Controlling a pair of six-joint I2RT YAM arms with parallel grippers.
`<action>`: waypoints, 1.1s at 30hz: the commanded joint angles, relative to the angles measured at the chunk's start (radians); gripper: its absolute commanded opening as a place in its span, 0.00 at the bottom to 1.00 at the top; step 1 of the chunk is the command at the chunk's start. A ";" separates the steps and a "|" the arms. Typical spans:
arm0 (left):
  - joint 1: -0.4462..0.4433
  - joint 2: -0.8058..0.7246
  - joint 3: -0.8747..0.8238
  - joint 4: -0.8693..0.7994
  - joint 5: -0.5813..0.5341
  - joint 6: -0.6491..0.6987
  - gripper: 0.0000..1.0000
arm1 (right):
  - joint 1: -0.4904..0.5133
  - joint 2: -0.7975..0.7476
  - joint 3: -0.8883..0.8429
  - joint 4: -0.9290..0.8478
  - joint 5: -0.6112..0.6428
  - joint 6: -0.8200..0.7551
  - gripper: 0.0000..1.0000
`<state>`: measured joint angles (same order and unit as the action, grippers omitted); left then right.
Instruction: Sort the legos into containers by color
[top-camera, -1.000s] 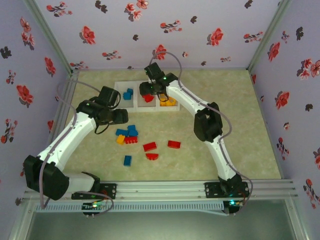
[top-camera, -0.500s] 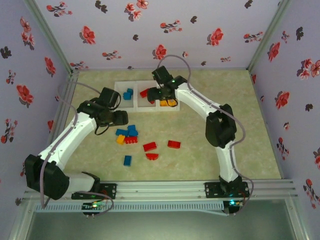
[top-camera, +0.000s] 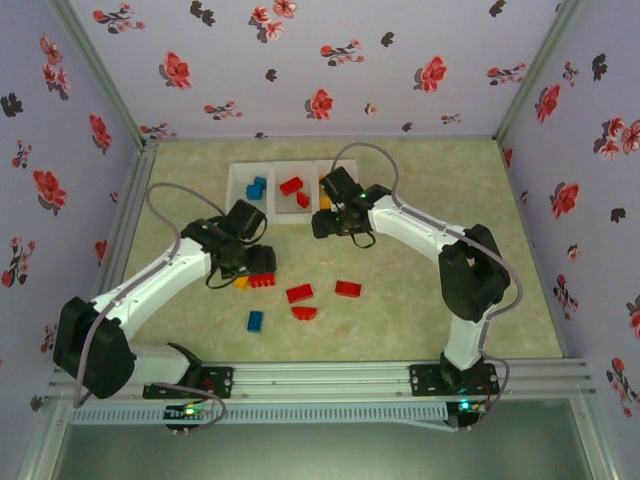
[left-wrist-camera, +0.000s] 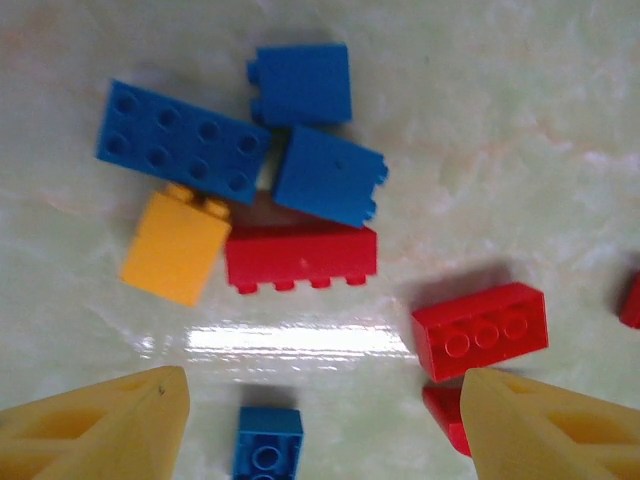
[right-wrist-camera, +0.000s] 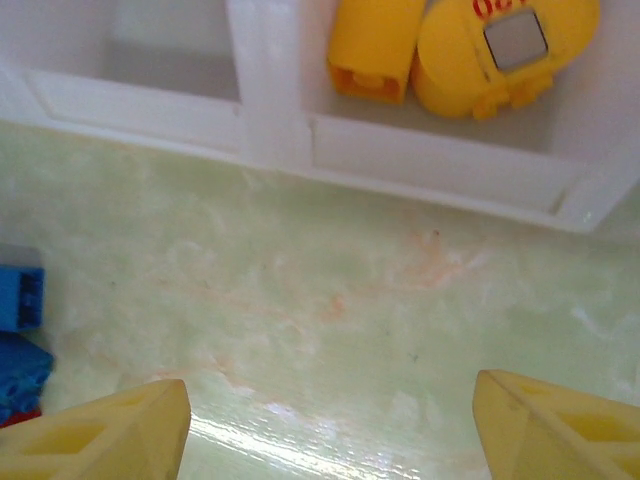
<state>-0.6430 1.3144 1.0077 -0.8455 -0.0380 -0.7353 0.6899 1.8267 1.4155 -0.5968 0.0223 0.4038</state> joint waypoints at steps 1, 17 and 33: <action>-0.066 0.014 -0.047 0.070 0.018 -0.159 0.73 | 0.006 -0.058 -0.053 0.044 -0.013 0.030 0.75; -0.277 0.318 0.068 0.160 0.094 -0.328 0.84 | -0.037 -0.179 -0.241 0.030 0.080 0.081 0.76; -0.285 0.432 0.128 0.112 0.066 -0.365 0.85 | -0.101 -0.241 -0.308 0.050 0.035 0.049 0.77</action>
<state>-0.9241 1.7180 1.1225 -0.7071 0.0380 -1.0801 0.5953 1.6005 1.1198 -0.5671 0.0723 0.4561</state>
